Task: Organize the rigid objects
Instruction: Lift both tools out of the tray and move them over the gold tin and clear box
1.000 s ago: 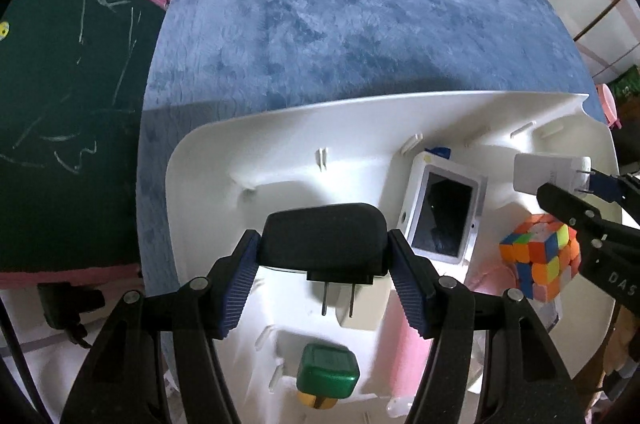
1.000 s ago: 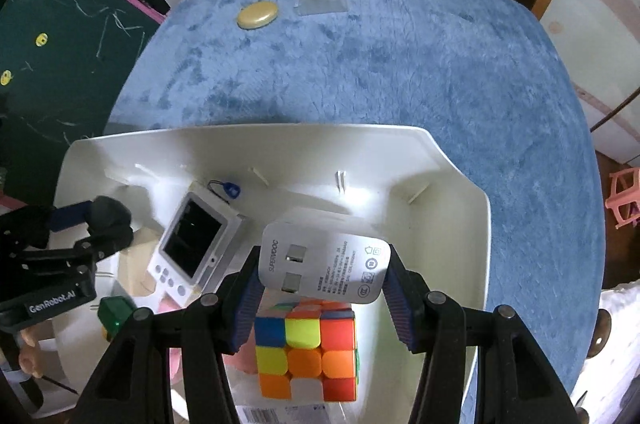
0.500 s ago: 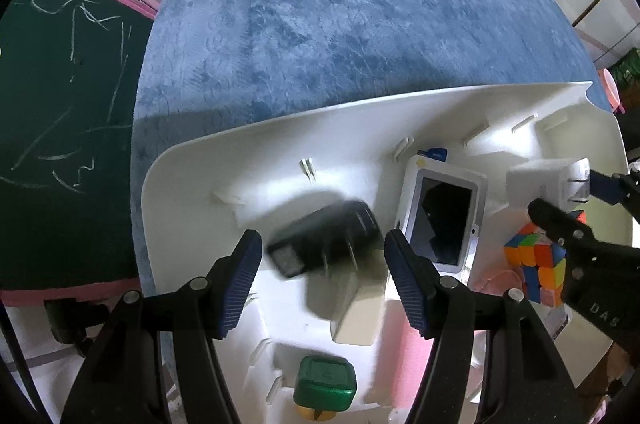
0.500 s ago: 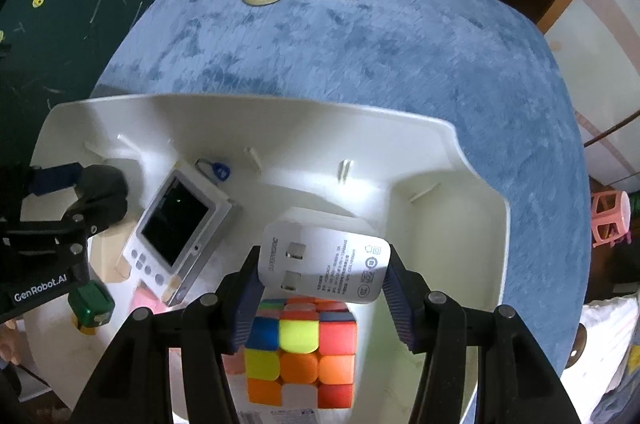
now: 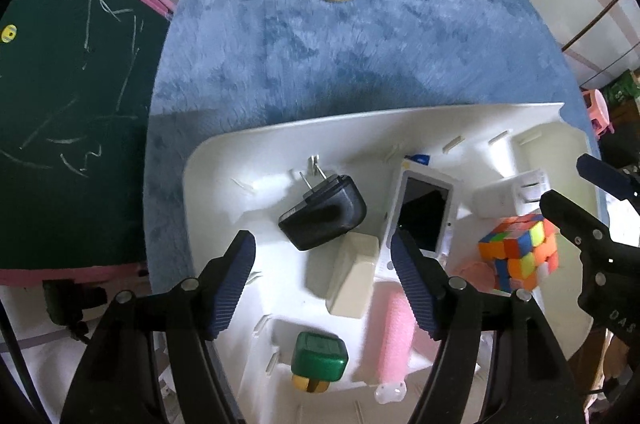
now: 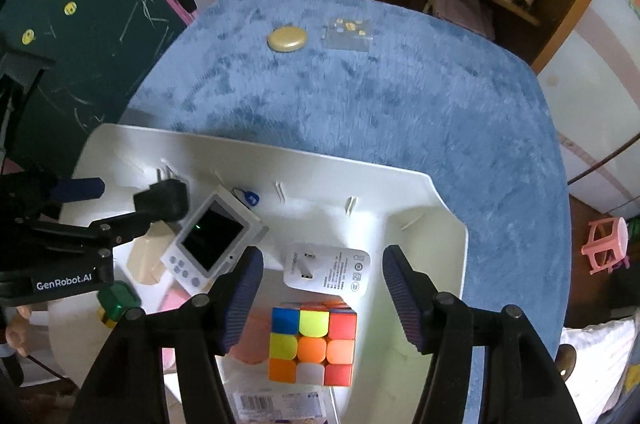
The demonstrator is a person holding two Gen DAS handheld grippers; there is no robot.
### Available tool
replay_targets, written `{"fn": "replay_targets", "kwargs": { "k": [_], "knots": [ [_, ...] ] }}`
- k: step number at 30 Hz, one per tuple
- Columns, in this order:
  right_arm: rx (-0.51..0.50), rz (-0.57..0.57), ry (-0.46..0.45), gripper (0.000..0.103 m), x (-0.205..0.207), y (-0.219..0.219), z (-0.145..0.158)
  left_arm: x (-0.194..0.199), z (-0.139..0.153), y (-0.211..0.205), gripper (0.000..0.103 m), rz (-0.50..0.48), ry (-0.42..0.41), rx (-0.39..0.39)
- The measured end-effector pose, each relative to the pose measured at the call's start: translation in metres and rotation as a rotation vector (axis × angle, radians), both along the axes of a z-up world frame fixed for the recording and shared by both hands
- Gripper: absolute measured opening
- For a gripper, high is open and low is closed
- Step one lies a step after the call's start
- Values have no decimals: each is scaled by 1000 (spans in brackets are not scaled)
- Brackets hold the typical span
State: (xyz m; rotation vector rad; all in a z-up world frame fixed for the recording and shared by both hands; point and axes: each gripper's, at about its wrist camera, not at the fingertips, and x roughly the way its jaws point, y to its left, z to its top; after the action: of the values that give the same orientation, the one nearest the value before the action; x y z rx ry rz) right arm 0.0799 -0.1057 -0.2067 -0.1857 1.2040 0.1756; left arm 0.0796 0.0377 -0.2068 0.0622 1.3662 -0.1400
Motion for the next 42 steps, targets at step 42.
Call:
{"fn": "replay_targets", "kwargs": {
  "k": [42],
  "knots": [
    [147, -35, -145, 74, 207, -30, 158, 163, 161, -6, 86, 120, -289, -69]
  ]
}}
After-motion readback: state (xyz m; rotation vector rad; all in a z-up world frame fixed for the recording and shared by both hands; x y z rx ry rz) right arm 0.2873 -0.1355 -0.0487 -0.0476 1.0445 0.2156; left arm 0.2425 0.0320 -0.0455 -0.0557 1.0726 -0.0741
